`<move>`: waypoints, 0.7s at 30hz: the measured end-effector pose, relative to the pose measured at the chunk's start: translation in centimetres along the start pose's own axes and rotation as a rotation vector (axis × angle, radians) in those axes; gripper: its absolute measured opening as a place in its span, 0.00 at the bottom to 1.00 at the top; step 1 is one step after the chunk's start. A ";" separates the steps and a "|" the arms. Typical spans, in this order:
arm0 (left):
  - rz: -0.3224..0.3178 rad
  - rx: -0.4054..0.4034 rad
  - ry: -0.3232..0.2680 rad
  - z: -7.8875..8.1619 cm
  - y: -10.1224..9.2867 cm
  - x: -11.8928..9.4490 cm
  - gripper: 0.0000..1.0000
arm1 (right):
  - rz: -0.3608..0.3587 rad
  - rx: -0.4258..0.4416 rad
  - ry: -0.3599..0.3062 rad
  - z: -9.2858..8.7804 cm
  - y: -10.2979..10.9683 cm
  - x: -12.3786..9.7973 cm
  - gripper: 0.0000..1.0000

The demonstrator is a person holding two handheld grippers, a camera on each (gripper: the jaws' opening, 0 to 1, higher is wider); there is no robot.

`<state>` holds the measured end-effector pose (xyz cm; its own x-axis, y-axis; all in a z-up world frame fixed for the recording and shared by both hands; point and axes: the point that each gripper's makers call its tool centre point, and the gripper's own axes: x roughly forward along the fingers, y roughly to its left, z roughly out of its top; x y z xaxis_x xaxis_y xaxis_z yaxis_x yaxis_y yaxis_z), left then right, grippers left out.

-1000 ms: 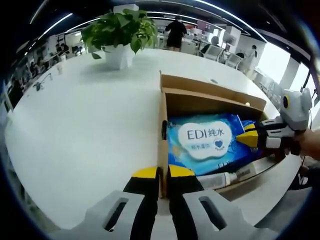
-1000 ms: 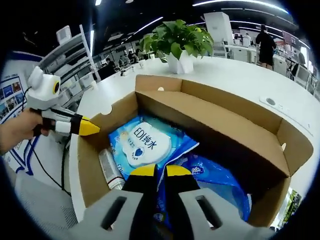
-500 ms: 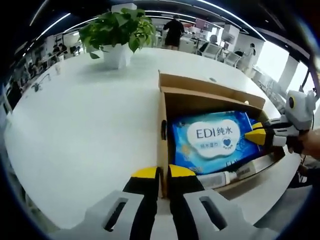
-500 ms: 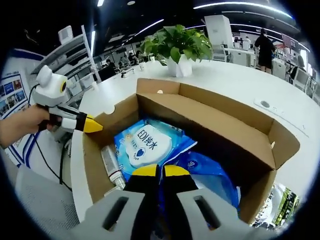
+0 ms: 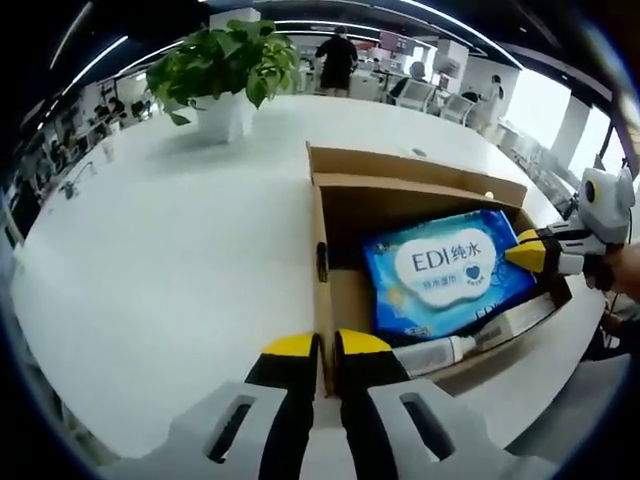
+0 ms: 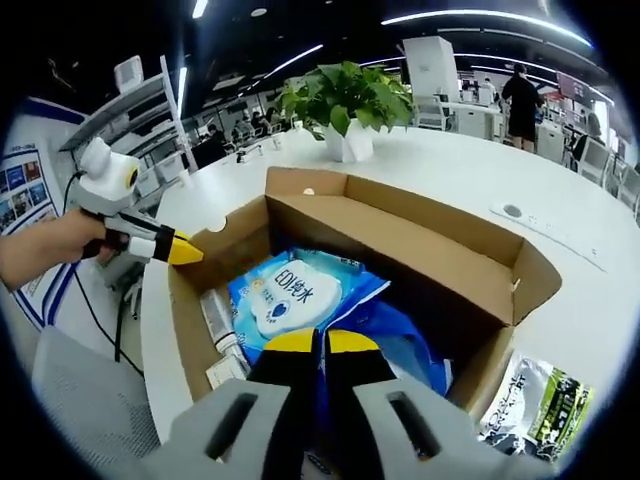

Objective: Operate the shoe box by opening the lid, removing the specified soft item, and placing it in the target area until the item is outside and the box remains undamaged.

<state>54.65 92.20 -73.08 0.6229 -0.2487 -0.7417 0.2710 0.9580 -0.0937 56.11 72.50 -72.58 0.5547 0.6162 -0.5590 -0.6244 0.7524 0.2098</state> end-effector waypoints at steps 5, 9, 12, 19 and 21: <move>0.009 0.021 -0.021 0.8 0.1 -0.6 0.08 | -0.009 0.002 0.004 -0.2 -0.4 -0.4 0.00; 0.021 0.053 -0.040 1.6 0.0 -1.0 0.12 | -0.017 0.000 0.007 -0.4 -0.8 -0.8 0.00; 0.021 0.070 -0.051 2.1 -0.3 -1.2 0.14 | -0.023 0.004 0.013 -0.6 -1.1 -1.1 0.00; 0.017 0.103 -0.066 3.2 -1.3 -0.9 0.18 | -0.028 0.000 0.015 -0.7 -1.3 -1.4 0.00; 0.012 0.115 -0.066 3.3 -1.6 -0.7 0.21 | -0.030 -0.005 0.017 -0.7 -1.3 -1.5 0.00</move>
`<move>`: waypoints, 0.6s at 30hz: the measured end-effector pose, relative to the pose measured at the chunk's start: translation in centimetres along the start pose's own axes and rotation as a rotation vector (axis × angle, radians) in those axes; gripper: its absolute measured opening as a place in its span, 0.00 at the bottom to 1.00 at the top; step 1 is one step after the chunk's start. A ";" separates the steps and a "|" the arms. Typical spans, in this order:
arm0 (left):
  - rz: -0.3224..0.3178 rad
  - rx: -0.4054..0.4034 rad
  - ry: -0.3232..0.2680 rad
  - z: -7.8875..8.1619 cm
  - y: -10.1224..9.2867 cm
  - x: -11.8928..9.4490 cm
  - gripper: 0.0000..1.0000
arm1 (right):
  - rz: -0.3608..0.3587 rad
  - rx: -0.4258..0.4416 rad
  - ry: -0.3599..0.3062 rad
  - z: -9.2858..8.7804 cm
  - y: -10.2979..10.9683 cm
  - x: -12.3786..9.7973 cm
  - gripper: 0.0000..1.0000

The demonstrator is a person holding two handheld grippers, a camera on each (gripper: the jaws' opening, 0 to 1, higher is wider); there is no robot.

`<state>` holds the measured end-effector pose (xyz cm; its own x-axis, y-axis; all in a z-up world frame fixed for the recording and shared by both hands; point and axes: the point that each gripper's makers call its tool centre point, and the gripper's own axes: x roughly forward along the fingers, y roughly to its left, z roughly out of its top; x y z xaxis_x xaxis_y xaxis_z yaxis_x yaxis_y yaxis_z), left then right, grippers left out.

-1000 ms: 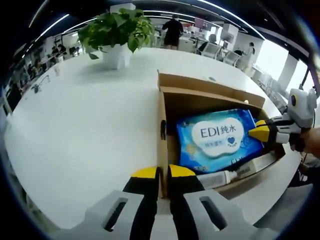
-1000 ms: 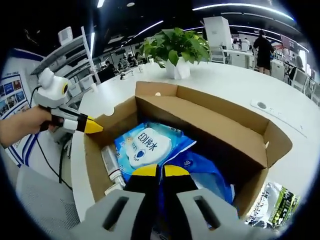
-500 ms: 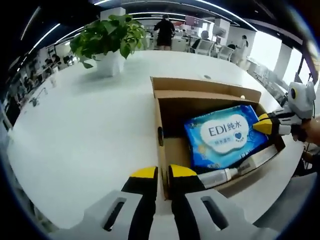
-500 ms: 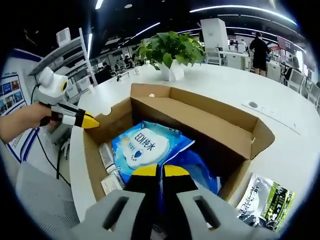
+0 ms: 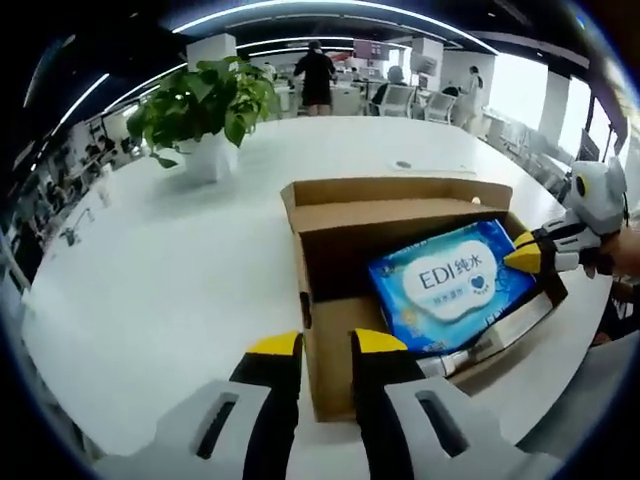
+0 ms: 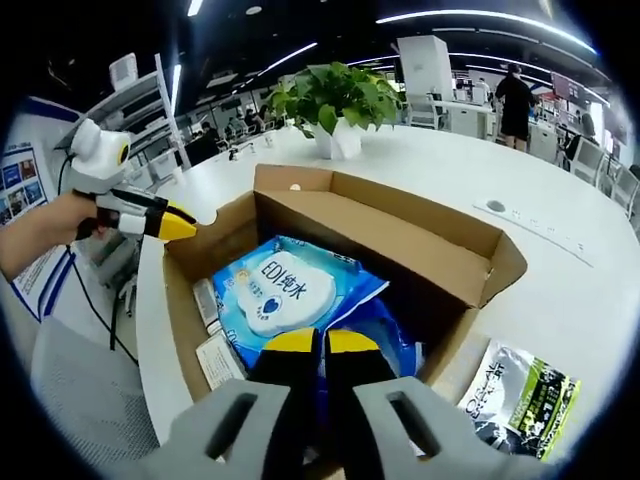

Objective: Operate the shoe box by opening the lid, removing the specified soft item, and placing it in the target area until the item is outside and the box remains undamaged.

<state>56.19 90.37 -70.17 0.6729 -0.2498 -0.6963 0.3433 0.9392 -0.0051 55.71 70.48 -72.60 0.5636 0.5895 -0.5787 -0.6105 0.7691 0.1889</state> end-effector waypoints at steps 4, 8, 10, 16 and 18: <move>-0.008 0.024 -0.008 0.4 -0.4 0.1 0.19 | -0.003 -0.015 0.004 -0.1 0.0 0.0 0.00; -0.026 0.048 -0.008 0.5 -1.1 0.4 0.21 | -0.005 -0.017 0.007 -0.1 0.0 0.0 0.00; -0.034 0.058 -0.005 0.6 -1.4 0.5 0.21 | -0.004 -0.017 0.007 -0.1 0.0 0.0 0.00; -0.072 0.063 0.013 0.4 -2.2 1.4 0.22 | -0.004 -0.018 0.008 -0.1 0.0 0.0 0.00; -0.110 0.052 0.035 0.0 -2.9 1.7 0.24 | -0.004 -0.016 0.007 -0.1 0.0 0.0 0.00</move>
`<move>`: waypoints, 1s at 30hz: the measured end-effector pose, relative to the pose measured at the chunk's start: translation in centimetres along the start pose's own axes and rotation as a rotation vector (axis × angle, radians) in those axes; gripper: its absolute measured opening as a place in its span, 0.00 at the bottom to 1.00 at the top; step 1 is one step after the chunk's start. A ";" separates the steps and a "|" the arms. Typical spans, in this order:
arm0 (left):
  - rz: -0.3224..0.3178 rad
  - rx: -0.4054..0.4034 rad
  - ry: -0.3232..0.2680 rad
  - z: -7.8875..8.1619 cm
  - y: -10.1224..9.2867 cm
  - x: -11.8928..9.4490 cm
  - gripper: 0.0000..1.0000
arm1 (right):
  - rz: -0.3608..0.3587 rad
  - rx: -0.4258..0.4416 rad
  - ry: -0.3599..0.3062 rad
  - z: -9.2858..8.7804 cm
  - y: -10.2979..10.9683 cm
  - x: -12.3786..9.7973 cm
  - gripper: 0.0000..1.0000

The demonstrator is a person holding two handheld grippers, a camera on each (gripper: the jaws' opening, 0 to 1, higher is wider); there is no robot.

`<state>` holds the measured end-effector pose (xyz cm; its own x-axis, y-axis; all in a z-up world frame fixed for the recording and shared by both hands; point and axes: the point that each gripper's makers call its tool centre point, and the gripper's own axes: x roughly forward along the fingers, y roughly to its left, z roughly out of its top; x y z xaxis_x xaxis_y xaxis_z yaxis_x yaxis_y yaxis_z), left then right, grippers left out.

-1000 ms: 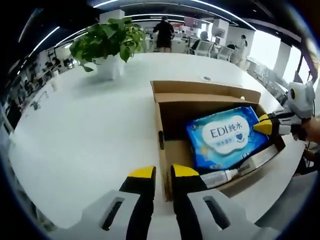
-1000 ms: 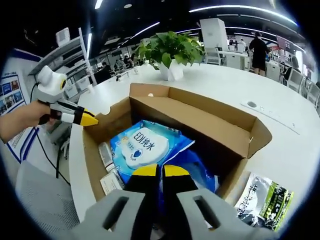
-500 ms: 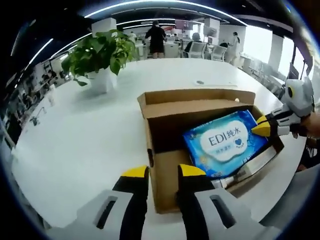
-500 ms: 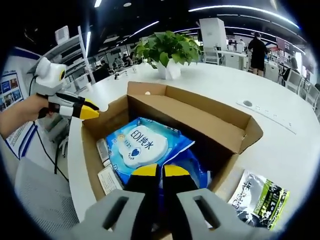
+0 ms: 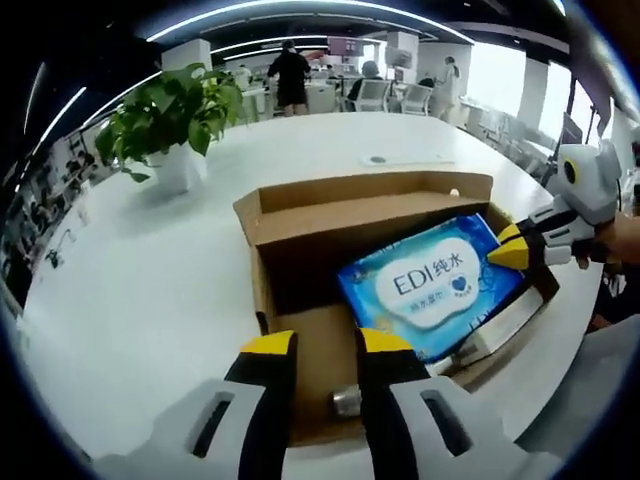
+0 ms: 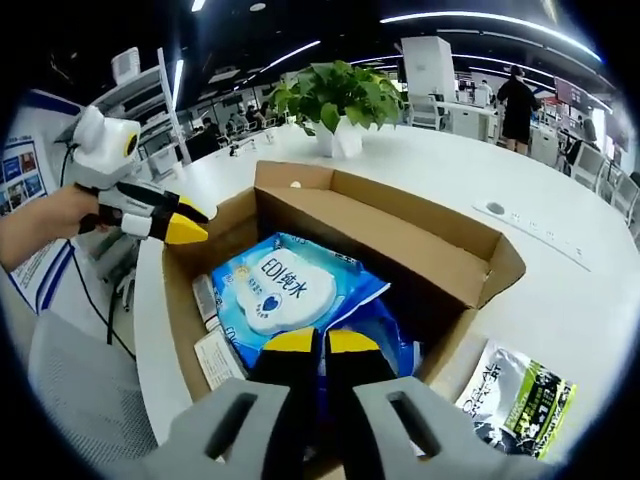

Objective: Operate the shoe box by opening the lid, removing the specified soft item, and placing it in the target area until the item is outside and the box remains undamaged.

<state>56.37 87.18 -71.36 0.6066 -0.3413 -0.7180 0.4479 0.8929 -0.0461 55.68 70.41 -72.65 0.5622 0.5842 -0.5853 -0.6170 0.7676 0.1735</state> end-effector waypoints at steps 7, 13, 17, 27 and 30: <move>-0.109 -0.039 0.081 -1.7 -1.7 1.5 0.28 | -0.001 -0.005 -0.001 0.0 0.0 0.0 0.01; -0.150 -0.082 0.105 -2.1 -2.1 2.3 0.27 | -0.001 -0.008 -0.001 0.0 0.0 0.0 0.01; -0.180 -0.089 0.122 -2.1 -2.6 2.7 0.26 | -0.001 -0.006 -0.001 0.0 0.0 0.0 0.01; -0.236 -0.096 0.181 -2.5 -3.4 3.9 0.23 | 0.002 -0.001 -0.001 0.0 0.0 0.0 0.01; -0.283 -0.147 0.203 -2.9 -4.1 4.3 0.21 | 0.005 0.000 -0.003 0.0 0.1 0.0 0.01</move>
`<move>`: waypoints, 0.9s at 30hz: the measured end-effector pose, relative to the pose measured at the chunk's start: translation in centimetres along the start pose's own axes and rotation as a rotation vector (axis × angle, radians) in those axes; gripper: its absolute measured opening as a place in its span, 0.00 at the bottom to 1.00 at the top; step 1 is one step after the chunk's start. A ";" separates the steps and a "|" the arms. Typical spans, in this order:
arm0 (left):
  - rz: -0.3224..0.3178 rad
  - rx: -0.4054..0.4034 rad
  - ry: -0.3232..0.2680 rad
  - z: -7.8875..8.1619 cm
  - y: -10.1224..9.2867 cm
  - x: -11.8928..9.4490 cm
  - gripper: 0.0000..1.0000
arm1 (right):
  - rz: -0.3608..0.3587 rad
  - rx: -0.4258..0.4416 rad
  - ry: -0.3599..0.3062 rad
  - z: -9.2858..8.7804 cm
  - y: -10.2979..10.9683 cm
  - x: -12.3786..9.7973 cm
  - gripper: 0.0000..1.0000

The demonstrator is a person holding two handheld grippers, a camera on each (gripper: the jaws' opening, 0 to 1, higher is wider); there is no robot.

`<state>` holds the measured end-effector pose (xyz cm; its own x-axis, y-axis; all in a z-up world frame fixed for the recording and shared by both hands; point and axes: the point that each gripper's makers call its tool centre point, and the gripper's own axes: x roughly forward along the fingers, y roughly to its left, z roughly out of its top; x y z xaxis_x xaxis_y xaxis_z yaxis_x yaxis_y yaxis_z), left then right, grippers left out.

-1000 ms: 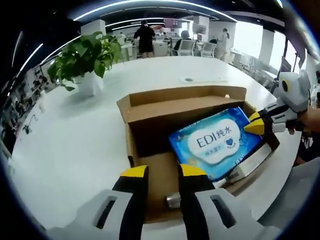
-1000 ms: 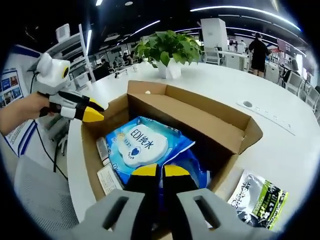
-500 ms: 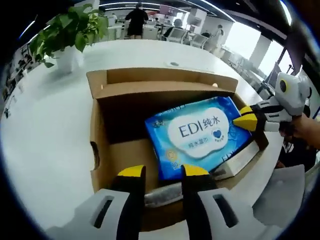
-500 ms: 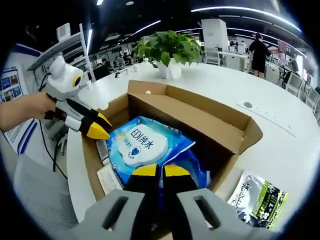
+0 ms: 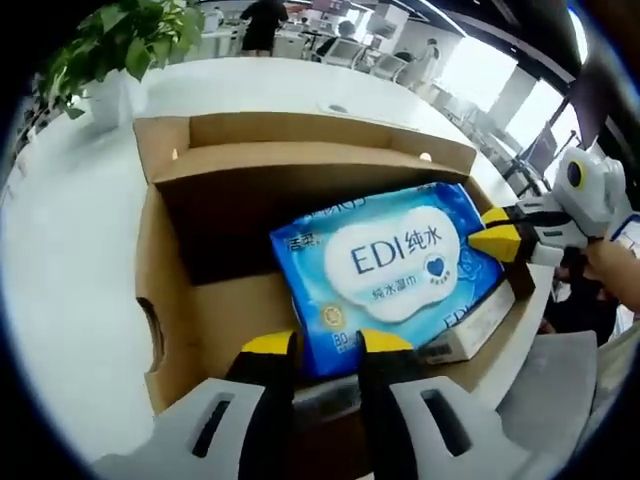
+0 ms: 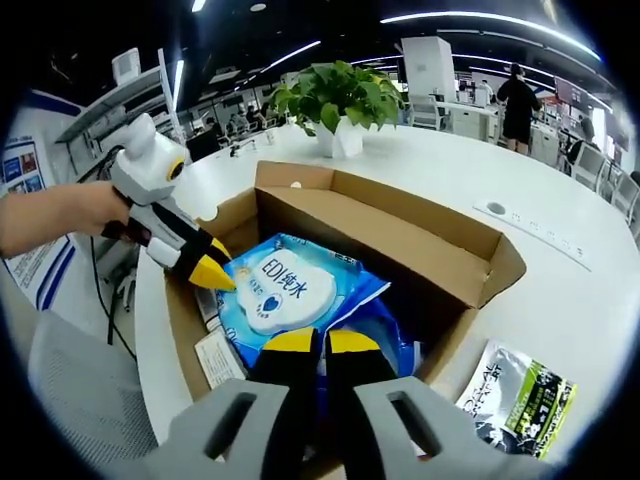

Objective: Operate the shoe box by opening the lid, removing the specified soft item, and placing it in the target area until the item is outside and the box remains undamaged.

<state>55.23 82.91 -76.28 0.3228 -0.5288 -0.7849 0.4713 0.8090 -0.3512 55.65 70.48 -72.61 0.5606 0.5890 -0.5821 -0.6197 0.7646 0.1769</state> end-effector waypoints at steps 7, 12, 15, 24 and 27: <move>-0.006 -0.124 -0.011 0.2 0.2 -0.1 0.14 | 0.001 -0.001 -0.004 0.0 0.0 -0.1 0.01; -0.010 -0.140 -0.016 0.3 -0.1 -0.3 0.06 | -0.005 0.020 -0.012 0.1 -0.2 0.0 0.00; -0.010 -0.133 -0.025 0.4 -0.2 -0.6 0.03 | -0.011 0.019 -0.014 0.1 -0.2 0.0 0.00; -0.012 -0.097 -0.049 0.9 -0.7 -1.7 0.01 | -0.016 0.041 -0.028 0.2 -0.4 -0.4 0.00; -0.016 -0.098 -0.057 1.1 -0.9 -2.1 0.00 | -0.015 0.047 -0.035 0.5 -0.3 -0.7 0.00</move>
<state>55.04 82.99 -73.77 0.3636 -0.5530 -0.7497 0.3954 0.8203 -0.4134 55.70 69.91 -71.87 0.5889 0.5856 -0.5570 -0.5854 0.7843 0.2056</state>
